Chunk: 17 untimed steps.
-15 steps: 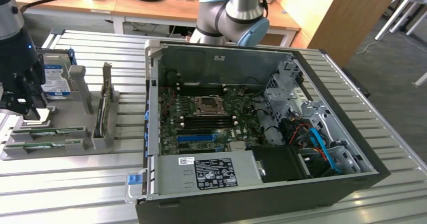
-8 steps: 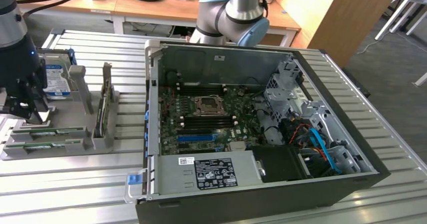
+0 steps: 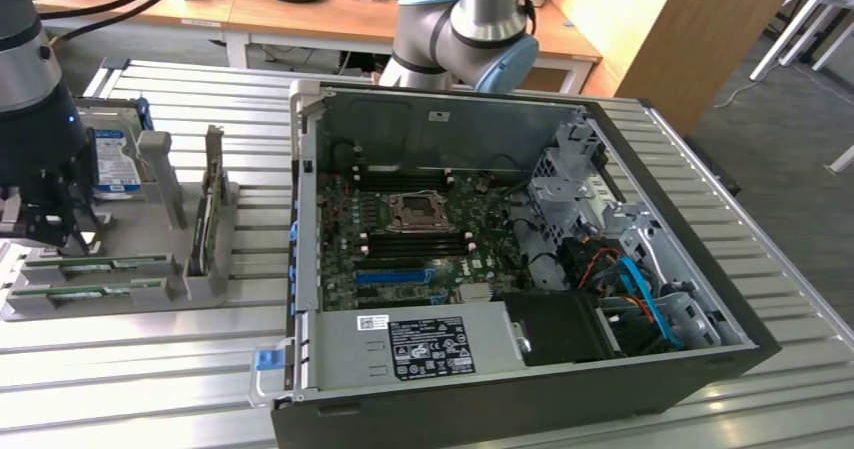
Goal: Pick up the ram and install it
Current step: 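Pick up the ram and move it above insertion slot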
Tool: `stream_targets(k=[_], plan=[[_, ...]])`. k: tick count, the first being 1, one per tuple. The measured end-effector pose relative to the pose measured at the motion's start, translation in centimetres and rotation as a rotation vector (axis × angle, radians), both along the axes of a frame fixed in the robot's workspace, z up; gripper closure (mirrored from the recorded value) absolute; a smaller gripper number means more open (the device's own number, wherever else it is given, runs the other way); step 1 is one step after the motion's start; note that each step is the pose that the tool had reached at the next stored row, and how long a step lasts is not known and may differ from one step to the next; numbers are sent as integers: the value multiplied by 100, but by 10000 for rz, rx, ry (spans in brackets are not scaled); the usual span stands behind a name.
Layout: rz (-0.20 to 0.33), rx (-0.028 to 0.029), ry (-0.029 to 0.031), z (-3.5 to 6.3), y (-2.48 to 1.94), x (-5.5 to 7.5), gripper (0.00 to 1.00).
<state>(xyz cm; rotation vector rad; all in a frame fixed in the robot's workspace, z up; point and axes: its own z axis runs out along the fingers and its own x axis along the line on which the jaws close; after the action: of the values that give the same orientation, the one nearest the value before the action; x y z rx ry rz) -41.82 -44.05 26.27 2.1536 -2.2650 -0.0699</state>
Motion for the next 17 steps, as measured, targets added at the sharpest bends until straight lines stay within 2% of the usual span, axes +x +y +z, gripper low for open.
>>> stream_targets(k=[17], plan=[[0, 0, 1, -204, 0, 0, 64]])
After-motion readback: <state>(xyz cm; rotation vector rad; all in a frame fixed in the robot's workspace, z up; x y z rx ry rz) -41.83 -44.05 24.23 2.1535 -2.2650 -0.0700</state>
